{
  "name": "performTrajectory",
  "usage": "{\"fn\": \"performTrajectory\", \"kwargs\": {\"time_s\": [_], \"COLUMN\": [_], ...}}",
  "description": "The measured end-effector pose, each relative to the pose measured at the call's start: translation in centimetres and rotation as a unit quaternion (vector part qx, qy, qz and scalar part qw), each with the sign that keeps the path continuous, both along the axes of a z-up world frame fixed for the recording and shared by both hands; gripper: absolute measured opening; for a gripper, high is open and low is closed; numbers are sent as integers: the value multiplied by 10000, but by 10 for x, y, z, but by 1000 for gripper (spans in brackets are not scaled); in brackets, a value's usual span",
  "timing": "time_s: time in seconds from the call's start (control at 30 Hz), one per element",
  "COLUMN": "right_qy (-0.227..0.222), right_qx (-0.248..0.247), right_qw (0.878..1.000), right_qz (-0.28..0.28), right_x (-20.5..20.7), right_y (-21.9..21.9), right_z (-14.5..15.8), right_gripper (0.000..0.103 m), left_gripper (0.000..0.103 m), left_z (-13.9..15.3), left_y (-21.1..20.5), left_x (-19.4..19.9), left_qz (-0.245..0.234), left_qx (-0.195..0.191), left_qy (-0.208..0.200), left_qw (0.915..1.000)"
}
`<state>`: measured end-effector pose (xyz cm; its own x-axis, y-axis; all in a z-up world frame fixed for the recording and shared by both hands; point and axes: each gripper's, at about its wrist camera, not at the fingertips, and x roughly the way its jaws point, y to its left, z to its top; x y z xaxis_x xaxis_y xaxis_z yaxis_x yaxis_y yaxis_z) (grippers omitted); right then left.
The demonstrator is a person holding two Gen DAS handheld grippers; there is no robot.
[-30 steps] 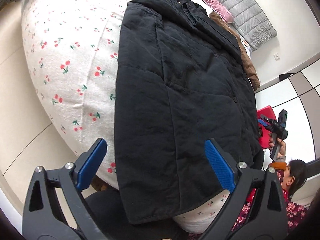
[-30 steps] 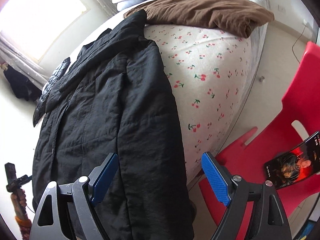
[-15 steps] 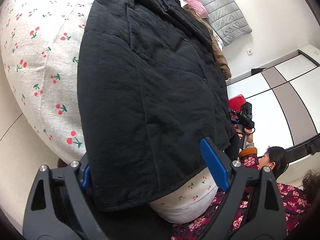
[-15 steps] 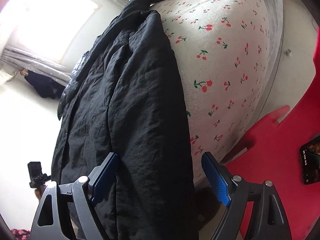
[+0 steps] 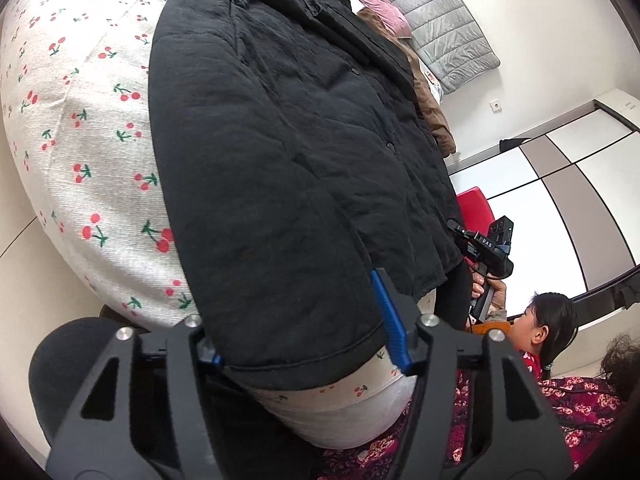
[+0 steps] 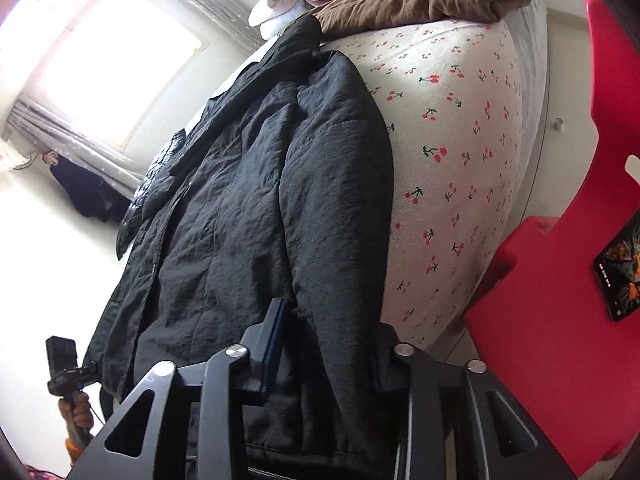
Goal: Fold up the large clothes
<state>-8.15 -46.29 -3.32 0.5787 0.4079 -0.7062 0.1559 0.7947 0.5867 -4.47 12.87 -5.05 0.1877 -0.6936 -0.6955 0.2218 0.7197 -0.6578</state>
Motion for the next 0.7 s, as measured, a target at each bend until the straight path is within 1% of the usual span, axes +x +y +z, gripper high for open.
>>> {"fn": "performTrajectory", "kwargs": {"time_s": [0.03,0.07,0.1,0.17,0.23,0.3,0.43,0.53,0.6,0.7], "right_qy": [-81,-205,-336,-642,-913,-1140,-1690,-1889,-2013,-2199], "right_qx": [-47,-59,-47,31,104,164,283,240,125,80], "right_qw": [9999,9997,9994,9978,9956,9932,9852,9817,9794,9754], "right_qz": [-43,-78,-117,-166,-168,-163,-80,9,100,150], "right_x": [-2,-5,-8,-13,-13,-13,4,23,35,55], "right_y": [2,3,5,6,8,6,17,25,33,37], "right_z": [6,13,20,36,50,64,100,124,141,164], "right_gripper": [18,16,12,11,10,10,10,10,10,9], "left_gripper": [42,34,31,23,20,17,10,9,9,9], "left_z": [2,4,8,20,35,53,91,115,129,146], "left_y": [-3,-5,-7,-9,-9,-9,-14,-20,-25,-29], "left_x": [0,0,-1,1,3,5,18,36,51,76], "left_qz": [8,23,73,136,209,280,390,459,473,563], "left_qx": [12,-7,-19,-79,-224,-352,-472,-382,-339,-286], "left_qy": [-28,-54,-121,-309,-523,-822,-1469,-1846,-2035,-2267], "left_qw": [10000,10000,9999,9994,9982,9956,9873,9810,9773,9719]}}
